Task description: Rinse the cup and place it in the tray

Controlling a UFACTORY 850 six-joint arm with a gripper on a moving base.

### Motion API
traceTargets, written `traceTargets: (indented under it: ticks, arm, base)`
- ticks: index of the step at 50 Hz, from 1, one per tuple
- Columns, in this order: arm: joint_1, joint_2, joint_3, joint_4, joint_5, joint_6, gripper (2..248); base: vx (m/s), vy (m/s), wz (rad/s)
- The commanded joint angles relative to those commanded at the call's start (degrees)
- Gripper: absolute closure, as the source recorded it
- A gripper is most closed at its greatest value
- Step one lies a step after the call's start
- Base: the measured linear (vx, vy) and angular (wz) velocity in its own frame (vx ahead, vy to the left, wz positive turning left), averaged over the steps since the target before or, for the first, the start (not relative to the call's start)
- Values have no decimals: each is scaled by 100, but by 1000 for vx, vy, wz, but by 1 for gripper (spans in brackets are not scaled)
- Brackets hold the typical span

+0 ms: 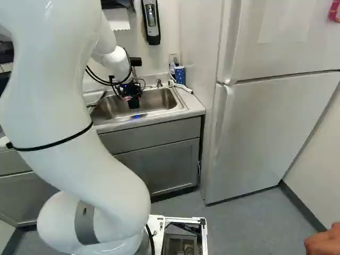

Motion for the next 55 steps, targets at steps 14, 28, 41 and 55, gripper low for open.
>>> traceTargets:
  ticks: [14,28,41,55]
  arm:
    - [62,-108,-119,-413,0,835,129]
    - [129,-221,-244,-835,0,1256,129]
    - [180,-299,-332,-1210,0,1256,129]
    - [180,-299,-332,-1623,0,1256,129]
  base:
    - [0,0,0]
    - [0,0,0]
    - [0,0,0]
    - [0,0,0]
